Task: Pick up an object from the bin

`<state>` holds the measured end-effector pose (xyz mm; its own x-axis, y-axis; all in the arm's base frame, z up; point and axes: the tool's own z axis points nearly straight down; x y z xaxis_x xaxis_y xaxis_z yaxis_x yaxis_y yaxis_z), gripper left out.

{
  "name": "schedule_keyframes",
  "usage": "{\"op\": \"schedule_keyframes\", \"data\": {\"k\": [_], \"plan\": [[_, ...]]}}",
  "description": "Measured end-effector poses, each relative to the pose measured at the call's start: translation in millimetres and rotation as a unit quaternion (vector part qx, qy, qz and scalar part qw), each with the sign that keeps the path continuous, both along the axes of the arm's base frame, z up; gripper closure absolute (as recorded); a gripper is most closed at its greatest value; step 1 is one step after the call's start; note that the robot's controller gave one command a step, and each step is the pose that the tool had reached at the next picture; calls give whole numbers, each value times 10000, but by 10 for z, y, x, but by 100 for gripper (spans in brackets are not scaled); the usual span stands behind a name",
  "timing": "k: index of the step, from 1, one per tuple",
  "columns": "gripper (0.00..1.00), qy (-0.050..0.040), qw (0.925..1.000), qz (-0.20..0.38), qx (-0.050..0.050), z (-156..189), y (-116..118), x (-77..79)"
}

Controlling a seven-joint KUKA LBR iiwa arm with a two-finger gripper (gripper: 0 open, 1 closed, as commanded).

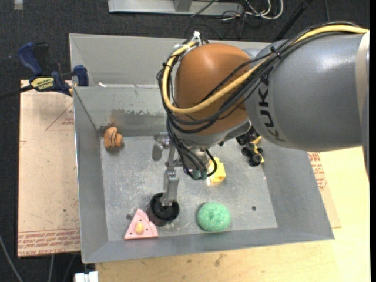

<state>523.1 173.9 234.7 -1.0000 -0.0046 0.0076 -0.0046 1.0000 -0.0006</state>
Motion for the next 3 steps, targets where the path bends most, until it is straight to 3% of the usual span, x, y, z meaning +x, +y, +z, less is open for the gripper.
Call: {"op": "schedule_keyframes", "data": {"k": [1, 2, 3], "plan": [[0, -42, 10000, -22, 9, 47, -12, 18], [0, -52, 9844, 1761, 17, -422, -214, -207], [0, -40, 9824, 1870, 17, -664, -366, -345]]}}
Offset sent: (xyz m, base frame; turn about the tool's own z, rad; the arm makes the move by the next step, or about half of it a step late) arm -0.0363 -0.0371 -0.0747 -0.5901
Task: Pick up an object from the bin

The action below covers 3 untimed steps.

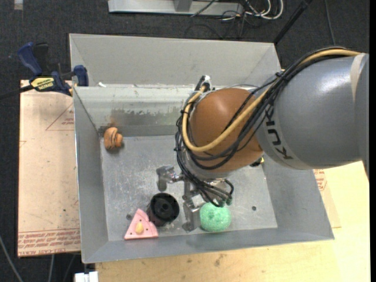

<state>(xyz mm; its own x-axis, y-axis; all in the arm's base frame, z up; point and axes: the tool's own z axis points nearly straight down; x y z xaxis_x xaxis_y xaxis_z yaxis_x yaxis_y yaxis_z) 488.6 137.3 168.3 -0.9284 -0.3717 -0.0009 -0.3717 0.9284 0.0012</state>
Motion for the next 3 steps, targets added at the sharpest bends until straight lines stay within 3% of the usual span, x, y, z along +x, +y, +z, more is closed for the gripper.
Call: {"op": "schedule_keyframes", "data": {"k": [1, 2, 3], "plan": [[0, 0, 9999, 151, -5, -177, -49, -63], [0, -48, 9974, -723, 18, -868, -91, 17], [100, -61, 9996, -282, 14, -1106, -71, 50]]}}
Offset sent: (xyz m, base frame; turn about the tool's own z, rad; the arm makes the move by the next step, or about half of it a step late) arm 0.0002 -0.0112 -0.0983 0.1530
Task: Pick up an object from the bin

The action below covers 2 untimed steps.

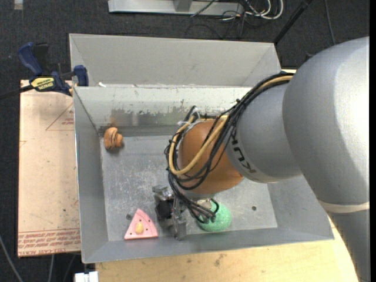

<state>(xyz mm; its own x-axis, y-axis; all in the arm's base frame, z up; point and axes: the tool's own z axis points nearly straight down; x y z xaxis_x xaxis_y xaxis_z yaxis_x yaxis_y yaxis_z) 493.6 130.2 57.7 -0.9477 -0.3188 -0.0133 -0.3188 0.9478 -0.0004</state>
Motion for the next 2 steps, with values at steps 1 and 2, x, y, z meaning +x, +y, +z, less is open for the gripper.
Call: {"op": "schedule_keyframes", "data": {"k": [1, 2], "plan": [[100, 16, 10000, 65, -5, 22, 2, -8], [100, 45, 9999, 97, -12, 74, 2, -17]]}}
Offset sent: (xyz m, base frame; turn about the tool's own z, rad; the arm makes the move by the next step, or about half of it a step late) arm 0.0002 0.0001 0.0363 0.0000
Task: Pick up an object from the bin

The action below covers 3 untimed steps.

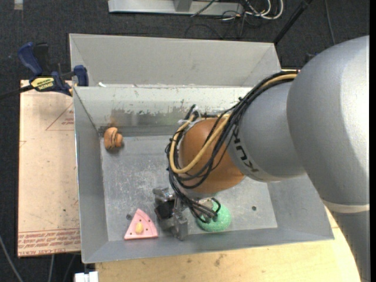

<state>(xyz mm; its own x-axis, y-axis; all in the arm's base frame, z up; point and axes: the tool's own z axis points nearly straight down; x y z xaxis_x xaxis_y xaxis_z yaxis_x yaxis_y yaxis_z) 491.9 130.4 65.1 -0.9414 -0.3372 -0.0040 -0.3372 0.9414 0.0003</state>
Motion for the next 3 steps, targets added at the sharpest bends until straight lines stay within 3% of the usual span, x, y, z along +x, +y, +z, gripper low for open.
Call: {"op": "schedule_keyframes", "data": {"k": [3], "plan": [[100, 29, 10000, -20, -5, 211, 5, -10]]}}
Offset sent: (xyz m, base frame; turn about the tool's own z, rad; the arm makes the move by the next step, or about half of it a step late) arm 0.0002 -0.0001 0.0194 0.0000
